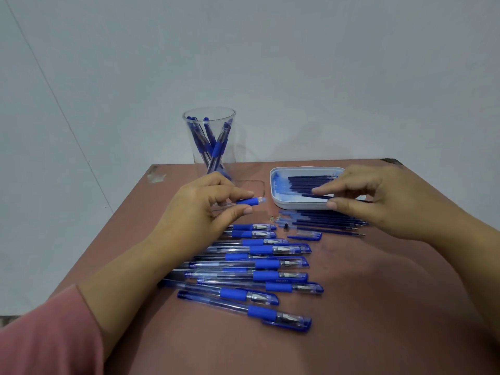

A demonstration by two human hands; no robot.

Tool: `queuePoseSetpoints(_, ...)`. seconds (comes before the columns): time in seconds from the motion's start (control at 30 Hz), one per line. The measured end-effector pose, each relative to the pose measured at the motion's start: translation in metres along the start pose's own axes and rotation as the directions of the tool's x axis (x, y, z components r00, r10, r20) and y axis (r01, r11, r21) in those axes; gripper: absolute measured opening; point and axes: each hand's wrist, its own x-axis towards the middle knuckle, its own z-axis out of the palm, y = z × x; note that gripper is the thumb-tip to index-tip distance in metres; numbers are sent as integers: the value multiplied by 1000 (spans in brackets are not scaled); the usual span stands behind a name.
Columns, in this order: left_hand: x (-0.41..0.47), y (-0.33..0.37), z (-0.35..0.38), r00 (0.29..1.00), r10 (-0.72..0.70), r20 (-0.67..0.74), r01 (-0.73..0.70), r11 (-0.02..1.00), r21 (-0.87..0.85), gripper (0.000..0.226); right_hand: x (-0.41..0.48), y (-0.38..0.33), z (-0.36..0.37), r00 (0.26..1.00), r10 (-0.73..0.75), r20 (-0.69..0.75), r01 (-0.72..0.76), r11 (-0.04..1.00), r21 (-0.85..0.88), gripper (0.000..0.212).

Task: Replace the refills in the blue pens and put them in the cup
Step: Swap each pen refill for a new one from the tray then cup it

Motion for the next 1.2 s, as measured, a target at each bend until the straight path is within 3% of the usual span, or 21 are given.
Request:
queuePoseSetpoints(0.57,0,3,3,999,-45,-27,42,995,-89,26,7,17,25,994,-112,-21,113,990,88,25)
queuePoseSetpoints(0.87,0,2,1,995,65,80,-67,997,33,27,9,16,32,986,-164,18,165,986,-28,25)
queuePoseSetpoints(0.97,-1,4,2,992,86,92,-91,995,51,27,10,12,40,987,-155,52,158,986,-49,37)
queuePoseSetpoints(1.03,0,4,2,993,90,76,-94,994,55,26,9,10,37,989,-149,17,150,987,-52,39)
queuePoseSetpoints(1.1,0,4,1,994,91,64,-95,994,61,26,7,12,32,991,-133,-28,132,991,-20,25)
queuePoseSetpoints(1.2,-1,4,2,994,91,57,-94,994,54,26,8,9,35,989,-137,-52,136,991,-19,31)
